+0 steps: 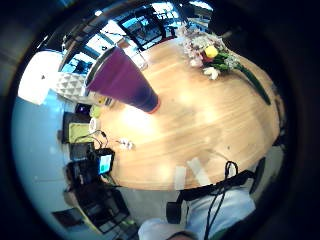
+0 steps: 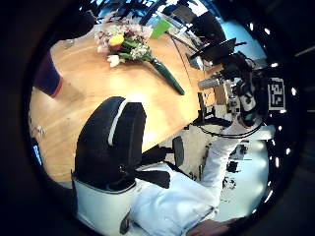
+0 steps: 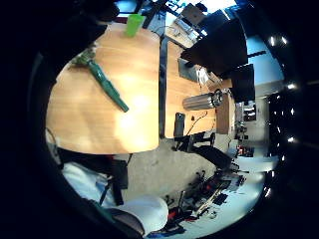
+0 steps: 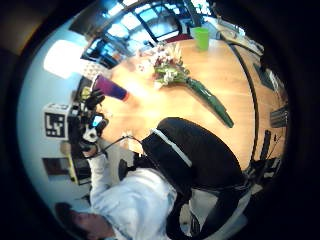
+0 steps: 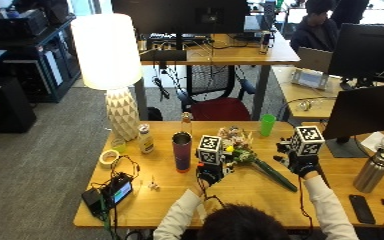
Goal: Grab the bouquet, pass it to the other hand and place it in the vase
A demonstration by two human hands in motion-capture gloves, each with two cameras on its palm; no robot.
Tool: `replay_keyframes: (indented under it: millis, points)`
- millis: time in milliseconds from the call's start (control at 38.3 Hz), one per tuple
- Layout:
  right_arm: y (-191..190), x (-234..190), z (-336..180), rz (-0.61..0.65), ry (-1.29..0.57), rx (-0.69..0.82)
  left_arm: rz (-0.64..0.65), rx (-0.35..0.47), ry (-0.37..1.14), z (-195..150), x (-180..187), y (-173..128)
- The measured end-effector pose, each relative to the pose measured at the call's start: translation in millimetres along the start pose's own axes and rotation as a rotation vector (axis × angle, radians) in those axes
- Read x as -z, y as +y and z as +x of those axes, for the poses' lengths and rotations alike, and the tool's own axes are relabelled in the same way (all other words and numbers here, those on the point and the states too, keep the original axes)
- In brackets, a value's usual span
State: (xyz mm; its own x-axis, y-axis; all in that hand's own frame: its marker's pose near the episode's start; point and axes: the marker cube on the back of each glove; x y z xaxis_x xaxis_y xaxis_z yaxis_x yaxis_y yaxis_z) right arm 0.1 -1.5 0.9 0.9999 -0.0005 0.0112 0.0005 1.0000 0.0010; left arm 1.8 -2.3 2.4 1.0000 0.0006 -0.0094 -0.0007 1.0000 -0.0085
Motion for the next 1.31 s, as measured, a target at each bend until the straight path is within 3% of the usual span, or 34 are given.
replay_keyframes:
  millis: [183,523,810,1150,1306]
  points:
    - [5.1,6.1,-10.1,-0.005,-0.035,0.026,-0.036,0.018,0.002,4.8,-1.8,-3.8]
    - [15.0,23.7,-39.0,-0.029,-0.029,0.067,0.028,-0.012,0.011,-6.5,9.9,-0.5]
    - [-0.9,24.1,-27.9,-0.197,-0.09,0.011,0.042,0.016,0.018,-20.2,13.5,2.6]
    - [-63.8,2.9,36.1,-0.287,-0.161,-0.222,0.062,-0.025,0.013,-4.5,26.6,18.5]
    - [-75.8,-38.6,65.4,-0.458,-0.178,-0.425,0.042,-0.042,0.015,-1.2,22.5,22.0]
